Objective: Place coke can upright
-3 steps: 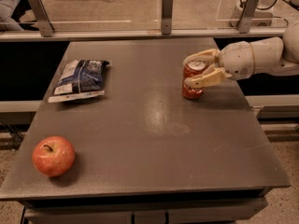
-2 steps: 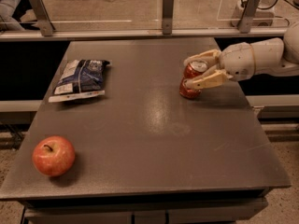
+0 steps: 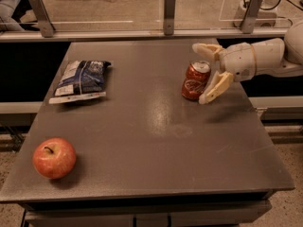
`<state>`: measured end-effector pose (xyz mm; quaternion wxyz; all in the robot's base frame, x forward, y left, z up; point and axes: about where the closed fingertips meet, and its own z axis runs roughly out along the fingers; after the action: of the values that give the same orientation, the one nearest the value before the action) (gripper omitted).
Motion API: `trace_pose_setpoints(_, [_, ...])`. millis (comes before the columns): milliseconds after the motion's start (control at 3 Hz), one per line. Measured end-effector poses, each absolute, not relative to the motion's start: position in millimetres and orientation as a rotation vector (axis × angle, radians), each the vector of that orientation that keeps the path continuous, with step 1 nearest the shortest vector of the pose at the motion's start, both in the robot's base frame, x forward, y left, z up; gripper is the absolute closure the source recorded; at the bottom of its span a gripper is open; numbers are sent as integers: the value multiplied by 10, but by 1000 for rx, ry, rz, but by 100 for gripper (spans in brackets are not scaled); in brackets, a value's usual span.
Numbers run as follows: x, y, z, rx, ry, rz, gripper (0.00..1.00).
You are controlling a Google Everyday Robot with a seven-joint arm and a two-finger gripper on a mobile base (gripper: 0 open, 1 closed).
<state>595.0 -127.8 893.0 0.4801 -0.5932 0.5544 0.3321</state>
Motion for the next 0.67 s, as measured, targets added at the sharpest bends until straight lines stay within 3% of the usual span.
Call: trace_pose_setpoints(667, [5910,-1570,9155,-1490,1355,706,0])
